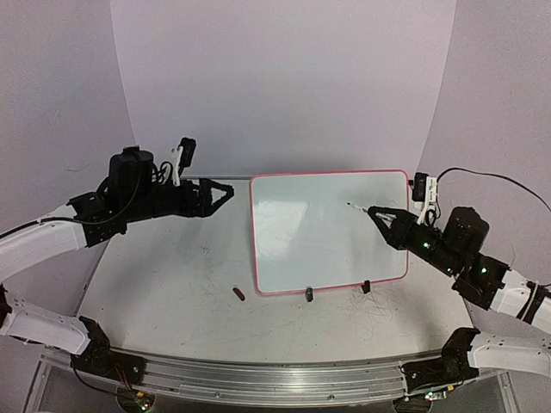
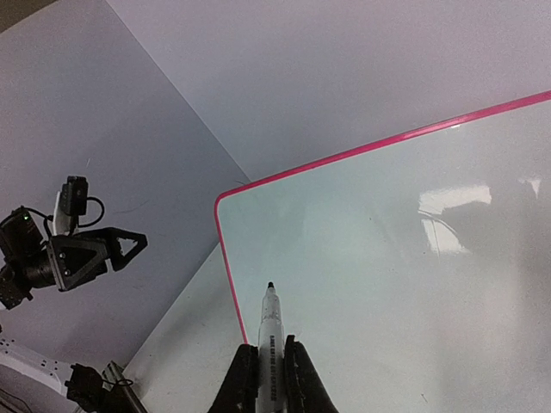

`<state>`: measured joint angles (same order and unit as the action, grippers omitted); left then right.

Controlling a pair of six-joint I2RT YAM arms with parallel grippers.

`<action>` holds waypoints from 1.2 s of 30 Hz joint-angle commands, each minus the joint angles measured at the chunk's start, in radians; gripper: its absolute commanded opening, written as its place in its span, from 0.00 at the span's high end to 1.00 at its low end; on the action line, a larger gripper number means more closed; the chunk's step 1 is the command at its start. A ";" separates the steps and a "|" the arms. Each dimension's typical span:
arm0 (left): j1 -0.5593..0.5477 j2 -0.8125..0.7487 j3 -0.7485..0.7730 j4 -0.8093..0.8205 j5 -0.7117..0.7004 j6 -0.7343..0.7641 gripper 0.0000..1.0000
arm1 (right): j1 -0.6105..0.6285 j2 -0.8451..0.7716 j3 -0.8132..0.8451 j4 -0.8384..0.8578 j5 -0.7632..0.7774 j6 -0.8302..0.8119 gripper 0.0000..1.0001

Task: Write a sentence on the whiteboard
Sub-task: Hold the whiteboard at the center of the board.

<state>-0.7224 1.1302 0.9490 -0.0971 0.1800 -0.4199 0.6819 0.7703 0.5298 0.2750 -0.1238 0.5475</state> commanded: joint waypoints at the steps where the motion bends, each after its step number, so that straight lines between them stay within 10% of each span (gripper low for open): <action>1: 0.025 0.128 0.166 0.068 -0.024 0.060 0.07 | -0.002 0.036 0.081 -0.018 0.018 0.021 1.00; 10: 0.203 0.259 0.186 0.127 0.157 0.006 0.00 | -0.001 0.142 0.179 -0.052 0.042 0.058 1.00; 36: 0.223 0.428 0.210 0.255 0.310 -0.137 0.07 | 0.010 0.319 0.316 -0.026 -0.109 -0.060 1.00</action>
<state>-0.5045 1.5156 1.0584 0.1059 0.4862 -0.4830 0.6848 1.0725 0.7821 0.1916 -0.2048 0.5278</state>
